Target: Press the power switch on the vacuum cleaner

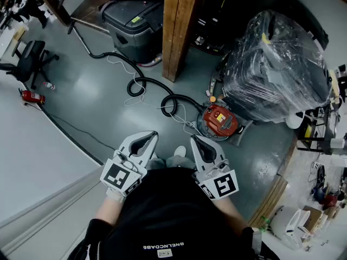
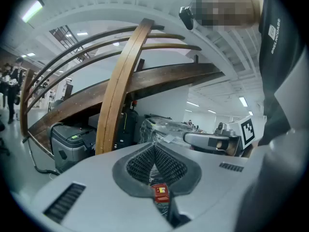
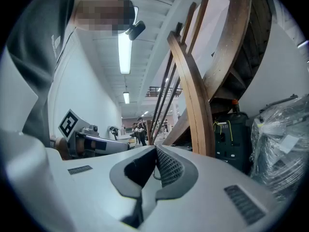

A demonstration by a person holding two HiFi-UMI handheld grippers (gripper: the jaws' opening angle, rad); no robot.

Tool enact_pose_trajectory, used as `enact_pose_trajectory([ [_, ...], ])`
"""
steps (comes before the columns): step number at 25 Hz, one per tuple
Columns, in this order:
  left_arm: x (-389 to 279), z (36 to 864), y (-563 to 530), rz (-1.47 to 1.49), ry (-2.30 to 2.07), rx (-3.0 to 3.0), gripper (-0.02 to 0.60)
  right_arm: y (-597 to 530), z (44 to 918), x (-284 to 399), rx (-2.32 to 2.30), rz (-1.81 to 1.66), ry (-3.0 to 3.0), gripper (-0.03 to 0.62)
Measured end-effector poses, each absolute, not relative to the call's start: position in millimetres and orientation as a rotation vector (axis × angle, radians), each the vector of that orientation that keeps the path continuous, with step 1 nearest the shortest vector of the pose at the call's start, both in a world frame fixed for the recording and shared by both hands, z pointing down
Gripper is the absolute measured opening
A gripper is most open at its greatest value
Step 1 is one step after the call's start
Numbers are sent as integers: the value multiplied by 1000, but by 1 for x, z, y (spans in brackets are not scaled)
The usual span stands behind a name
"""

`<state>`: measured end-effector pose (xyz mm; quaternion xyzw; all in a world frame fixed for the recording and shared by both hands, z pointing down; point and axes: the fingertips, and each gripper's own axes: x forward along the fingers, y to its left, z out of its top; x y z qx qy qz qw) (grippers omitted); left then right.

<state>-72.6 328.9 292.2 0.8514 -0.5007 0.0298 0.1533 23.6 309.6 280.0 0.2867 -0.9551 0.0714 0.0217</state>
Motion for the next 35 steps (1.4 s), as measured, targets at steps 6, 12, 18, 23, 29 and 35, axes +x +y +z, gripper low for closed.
enact_pose_trajectory([
  [6, -46, 291, 310, 95, -1451, 2455, 14, 288, 286, 45, 884, 263, -2953, 25],
  [12, -16, 290, 288, 113, -1437, 2468, 14, 267, 286, 70, 880, 284, -2969, 25],
  [18, 14, 298, 267, 148, -1454, 2452, 14, 239, 294, 115, 933, 263, -2939, 25],
  [23, 24, 305, 251, 167, -1449, 2432, 14, 216, 303, 134, 955, 283, -2916, 25],
  [29, -2, 315, 215, 153, -1425, 2413, 14, 182, 311, 113, 970, 318, -2887, 25],
  [35, -54, 328, 149, 142, -1339, 2422, 14, 128, 319, 57, 1006, 343, -2834, 25],
])
